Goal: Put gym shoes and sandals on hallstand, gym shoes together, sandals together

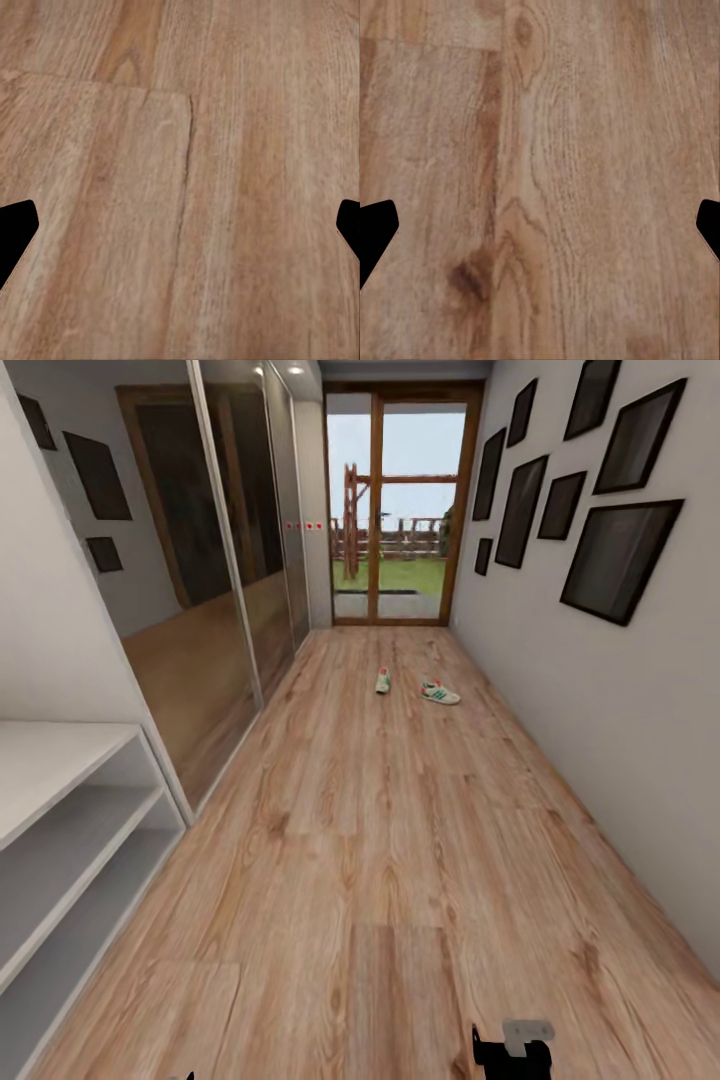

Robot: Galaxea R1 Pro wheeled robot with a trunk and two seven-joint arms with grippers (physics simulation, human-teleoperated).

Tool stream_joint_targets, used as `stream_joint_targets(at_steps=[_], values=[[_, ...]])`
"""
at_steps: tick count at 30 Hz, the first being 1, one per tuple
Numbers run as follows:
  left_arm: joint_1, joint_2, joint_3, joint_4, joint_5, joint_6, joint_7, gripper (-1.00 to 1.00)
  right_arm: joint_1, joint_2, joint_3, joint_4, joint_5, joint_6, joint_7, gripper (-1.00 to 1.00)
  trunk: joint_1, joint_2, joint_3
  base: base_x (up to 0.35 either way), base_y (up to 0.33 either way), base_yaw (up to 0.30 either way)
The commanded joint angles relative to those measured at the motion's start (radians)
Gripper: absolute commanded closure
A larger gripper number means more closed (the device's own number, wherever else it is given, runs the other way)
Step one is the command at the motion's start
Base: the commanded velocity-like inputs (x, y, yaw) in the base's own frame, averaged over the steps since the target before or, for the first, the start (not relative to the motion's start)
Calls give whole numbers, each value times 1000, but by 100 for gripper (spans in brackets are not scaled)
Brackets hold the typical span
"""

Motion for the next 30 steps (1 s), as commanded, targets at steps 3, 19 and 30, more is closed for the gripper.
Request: stream_joint_targets(at_steps=[3, 19, 30], values=[[-1, -1, 8, 1, -2, -2, -9, -100, -1, 0, 1, 1, 8, -1, -6, -100, 0, 0, -1, 338, 0, 0], [-1, -1, 8, 1, -2, -2, -9, -100, -1, 0, 1, 1, 7, -2, -6, -100, 0, 0, -1, 338, 0, 0], [-1, -1, 8, 1, -2, -2, -9, -100, -1, 0, 1, 1, 7, -2, -6, -100, 0, 0, -1, 337, 0, 0]])
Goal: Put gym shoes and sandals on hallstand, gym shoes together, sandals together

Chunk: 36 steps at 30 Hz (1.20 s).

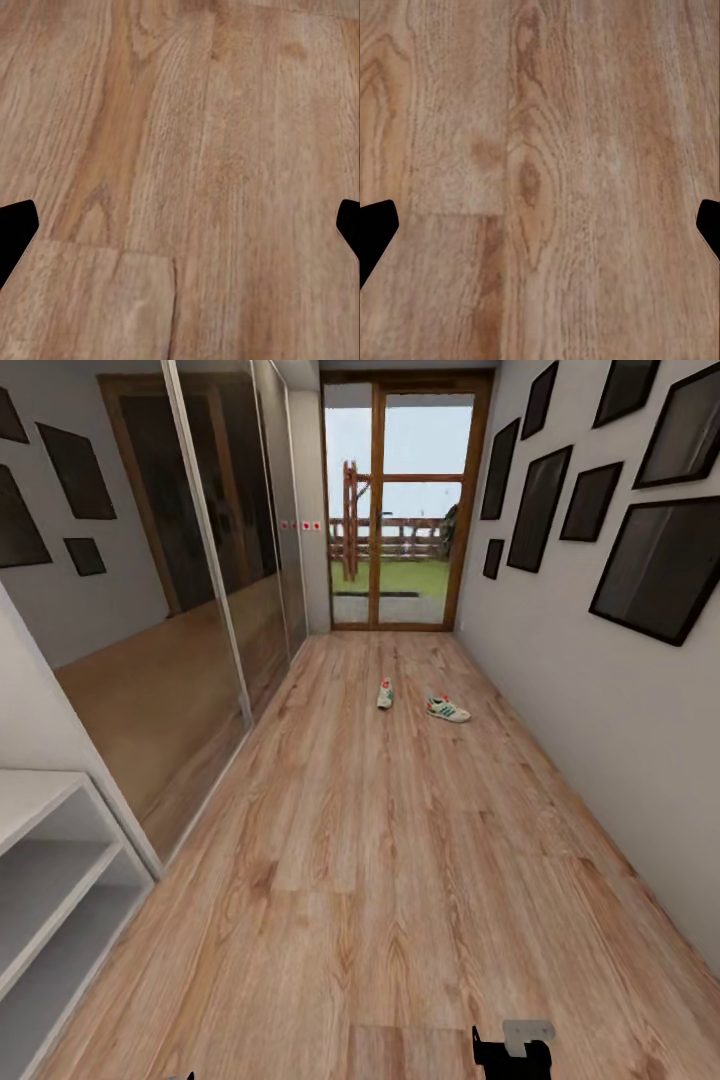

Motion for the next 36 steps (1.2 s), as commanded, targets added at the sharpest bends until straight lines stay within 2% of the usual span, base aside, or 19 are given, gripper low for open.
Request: stream_joint_targets(at_steps=[1, 17, 36], values=[[-1, -1, 8, 1, -2, -2, -9, -100, -1, 0, 1, 1, 7, -1, -6, -100, 0, 0, -1, 338, 0, 0], [-1, -1, 8, 1, -2, -2, -9, -100, -1, 0, 1, 1, 7, -1, -6, -100, 0, 0, -1, 338, 2, 0], [-1, -1, 8, 1, -2, -1, -9, -100, -1, 0, 1, 1, 8, -1, -6, -100, 0, 0, -1, 337, 68, 0]])
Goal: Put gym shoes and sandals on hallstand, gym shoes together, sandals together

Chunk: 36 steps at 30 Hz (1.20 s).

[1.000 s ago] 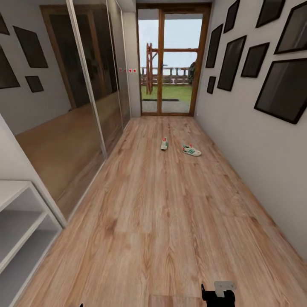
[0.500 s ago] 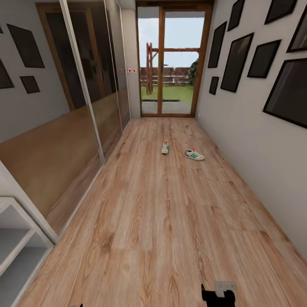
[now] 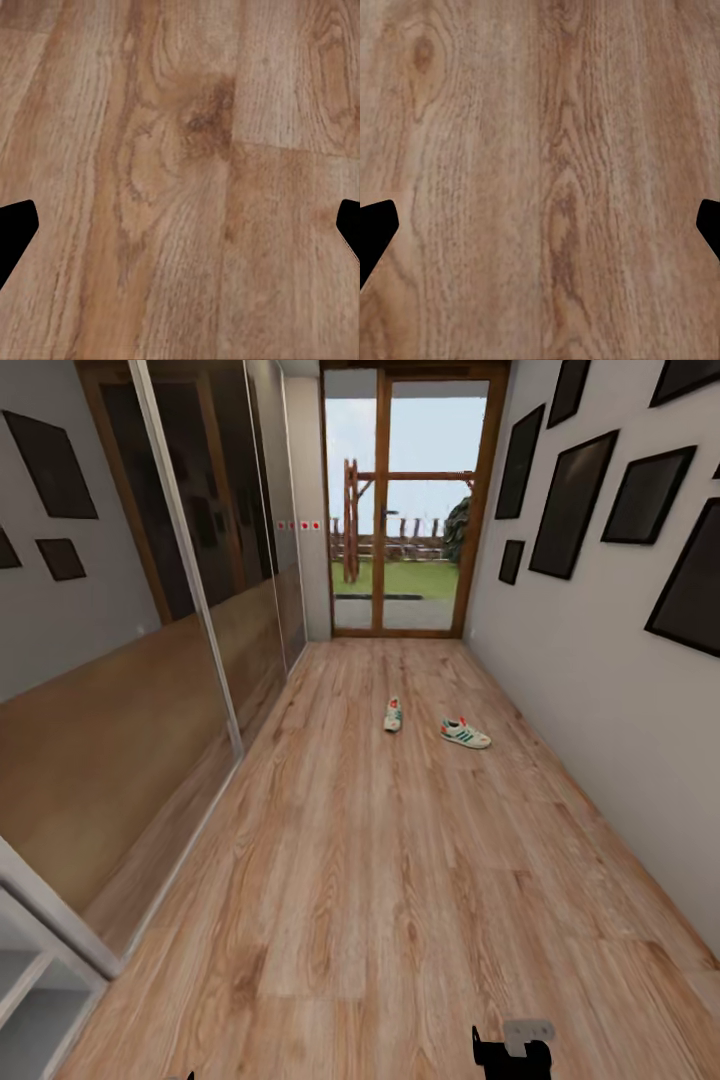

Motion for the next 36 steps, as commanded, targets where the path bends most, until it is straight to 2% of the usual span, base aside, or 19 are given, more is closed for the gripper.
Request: stream_joint_targets(at_steps=[1, 15, 36], values=[[-1, -1, 8, 1, -2, -2, -9, -100, -1, 0, 1, 1, 8, -2, -6, -100, 0, 0, -1, 337, 78, 0], [-1, -1, 8, 1, -2, -1, -9, -100, -1, -2, 1, 29, 11, -2, -4, -100, 0, 0, -1, 337, 69, 0], [-1, -1, 8, 1, -2, -2, -9, -100, -1, -2, 1, 30, 11, -2, -5, -100, 0, 0, -1, 337, 5, 0]])
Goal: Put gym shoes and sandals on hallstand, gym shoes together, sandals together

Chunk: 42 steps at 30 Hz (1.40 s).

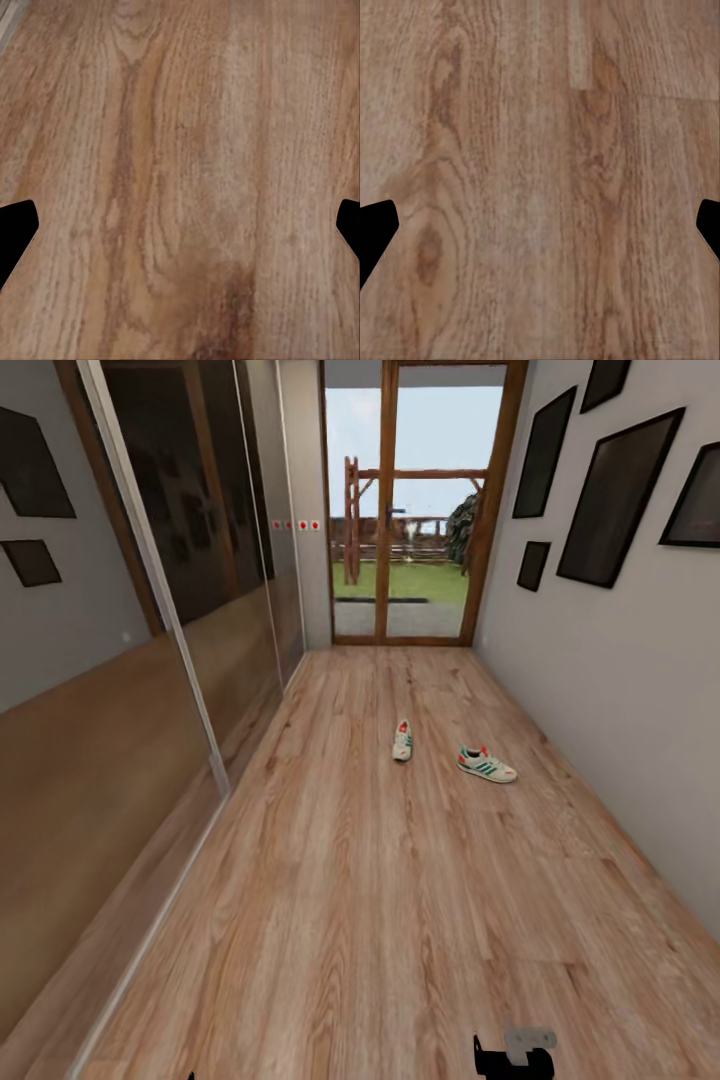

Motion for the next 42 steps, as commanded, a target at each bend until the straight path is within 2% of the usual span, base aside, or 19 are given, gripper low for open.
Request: stream_joint_targets(at_steps=[1, 25, 42], values=[[-1, -1, 8, 1, -2, -1, -9, -100, -1, 0, 1, 1, 7, -1, -7, -100, 0, 0, -1, 337, 0, 0], [-1, -1, 8, 1, -2, -2, -9, -100, -1, 0, 1, 1, 7, -1, -10, -100, 0, 0, -1, 337, 1, 0], [-5, -2, 5, -3, -2, 1, -9, -100, -1, 1, 0, 0, 6, -1, -10, -100, 0, 0, -1, 337, 79, 0]])
